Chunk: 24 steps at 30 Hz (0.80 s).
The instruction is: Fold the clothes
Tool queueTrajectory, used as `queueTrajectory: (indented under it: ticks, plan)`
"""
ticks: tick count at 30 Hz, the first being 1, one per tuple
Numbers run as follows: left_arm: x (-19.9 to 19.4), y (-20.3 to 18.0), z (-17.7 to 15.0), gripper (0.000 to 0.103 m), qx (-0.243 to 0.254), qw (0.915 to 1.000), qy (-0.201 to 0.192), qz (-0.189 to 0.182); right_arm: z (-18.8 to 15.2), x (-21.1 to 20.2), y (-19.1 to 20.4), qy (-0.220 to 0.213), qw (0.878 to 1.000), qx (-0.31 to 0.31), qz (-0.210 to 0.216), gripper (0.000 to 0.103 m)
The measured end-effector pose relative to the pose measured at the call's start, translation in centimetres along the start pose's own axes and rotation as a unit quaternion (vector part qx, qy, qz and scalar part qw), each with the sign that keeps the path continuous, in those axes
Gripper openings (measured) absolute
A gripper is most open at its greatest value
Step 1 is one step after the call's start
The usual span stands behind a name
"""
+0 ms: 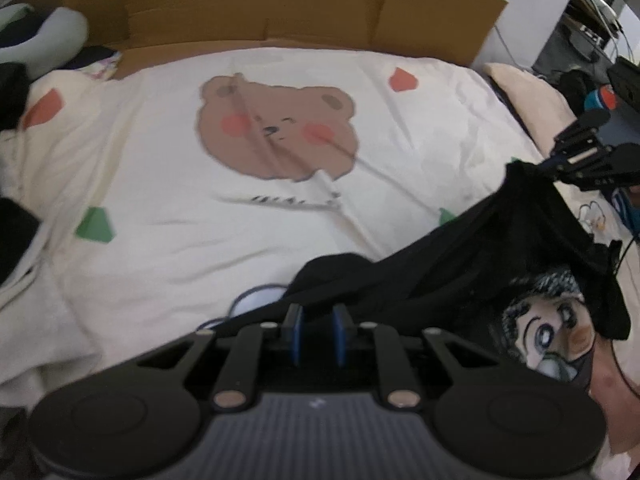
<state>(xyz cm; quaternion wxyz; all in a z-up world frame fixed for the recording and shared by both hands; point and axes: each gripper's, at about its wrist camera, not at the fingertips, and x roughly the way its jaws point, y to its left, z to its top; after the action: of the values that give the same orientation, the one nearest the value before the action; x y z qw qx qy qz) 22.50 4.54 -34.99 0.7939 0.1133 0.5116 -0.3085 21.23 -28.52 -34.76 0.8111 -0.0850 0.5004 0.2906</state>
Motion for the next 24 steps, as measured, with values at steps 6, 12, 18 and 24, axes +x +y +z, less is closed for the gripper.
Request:
queueTrajectory:
  ticks: [6,12,18,24]
  plan:
    - [1.7,-2.6,1.1,0.033,0.010,0.9999,-0.005,-0.002,0.3,0.1,-0.5,-0.006,1.000,0.007,-0.005,0.000]
    - [3.2,-4.7,1.8,0.046,0.010,0.9999,-0.007,0.008,0.3,0.2,-0.2,-0.008,1.000,0.006,-0.002,0.000]
    - [4.2,-5.5,1.4,0.047,0.017,0.9984,0.001,0.055,0.2,0.1,-0.3,-0.012,1.000,0.007,-0.003,0.000]
    - [3.2,-4.5,0.4,0.049,0.012,0.9951,0.013,0.098,0.2,0.0,-0.5,-0.017,1.000,0.012,-0.006,0.000]
